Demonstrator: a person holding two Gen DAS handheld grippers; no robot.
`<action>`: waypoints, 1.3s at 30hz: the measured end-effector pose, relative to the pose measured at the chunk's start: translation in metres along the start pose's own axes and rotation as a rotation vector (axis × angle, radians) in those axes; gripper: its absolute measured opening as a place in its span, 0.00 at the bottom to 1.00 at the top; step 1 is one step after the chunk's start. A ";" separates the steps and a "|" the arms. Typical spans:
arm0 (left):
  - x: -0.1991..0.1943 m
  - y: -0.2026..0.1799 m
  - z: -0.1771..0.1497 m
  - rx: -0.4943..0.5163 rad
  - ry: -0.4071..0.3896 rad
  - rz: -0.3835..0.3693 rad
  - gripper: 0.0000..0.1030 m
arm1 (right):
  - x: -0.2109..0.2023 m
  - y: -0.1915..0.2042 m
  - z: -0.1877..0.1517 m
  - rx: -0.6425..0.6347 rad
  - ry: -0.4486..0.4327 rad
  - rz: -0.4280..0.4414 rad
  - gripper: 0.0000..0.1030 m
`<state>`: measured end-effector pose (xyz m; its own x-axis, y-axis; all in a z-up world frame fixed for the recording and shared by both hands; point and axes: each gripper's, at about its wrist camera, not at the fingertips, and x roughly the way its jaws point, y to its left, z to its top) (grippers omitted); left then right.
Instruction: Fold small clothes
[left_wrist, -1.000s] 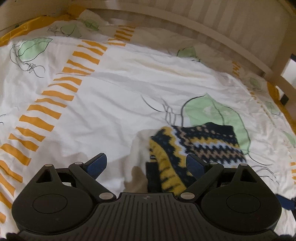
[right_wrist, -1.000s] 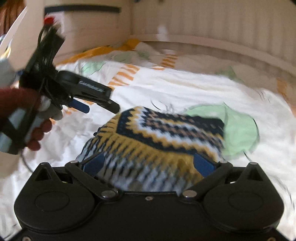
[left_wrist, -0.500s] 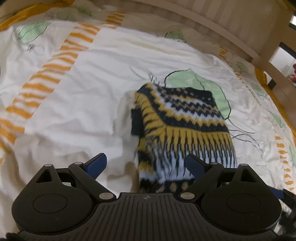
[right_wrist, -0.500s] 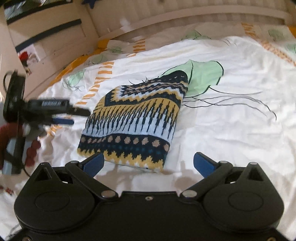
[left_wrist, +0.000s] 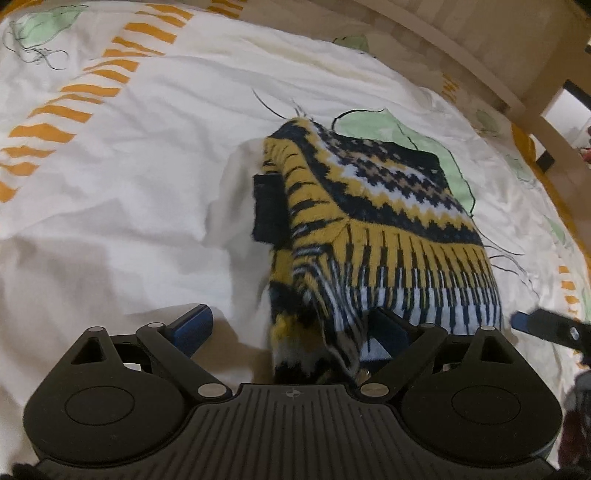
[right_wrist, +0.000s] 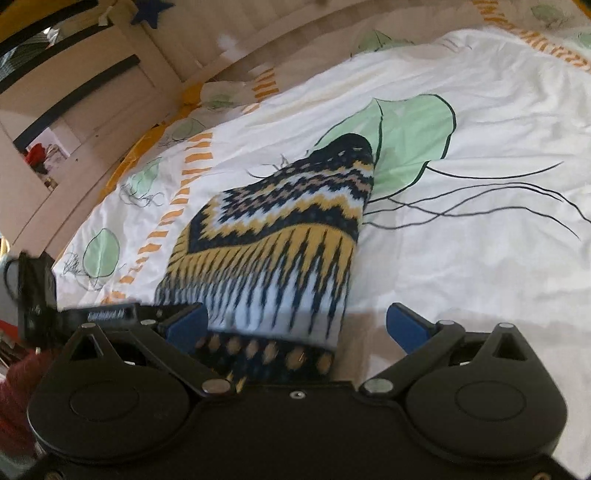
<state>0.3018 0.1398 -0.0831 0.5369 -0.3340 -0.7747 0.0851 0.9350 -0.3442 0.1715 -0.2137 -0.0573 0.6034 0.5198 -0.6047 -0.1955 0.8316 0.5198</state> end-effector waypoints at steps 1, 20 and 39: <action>0.003 0.000 0.001 -0.003 -0.001 -0.011 0.95 | 0.007 -0.003 0.005 0.012 0.007 0.007 0.99; 0.003 -0.011 0.003 0.031 0.003 -0.066 1.00 | 0.092 -0.050 0.051 0.135 0.031 0.173 1.00; 0.025 -0.004 0.006 -0.020 0.045 -0.175 1.00 | 0.103 -0.050 0.057 0.096 0.040 0.206 1.00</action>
<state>0.3199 0.1282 -0.0983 0.4776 -0.4969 -0.7245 0.1569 0.8597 -0.4862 0.2878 -0.2127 -0.1109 0.5265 0.6857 -0.5026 -0.2362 0.6858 0.6884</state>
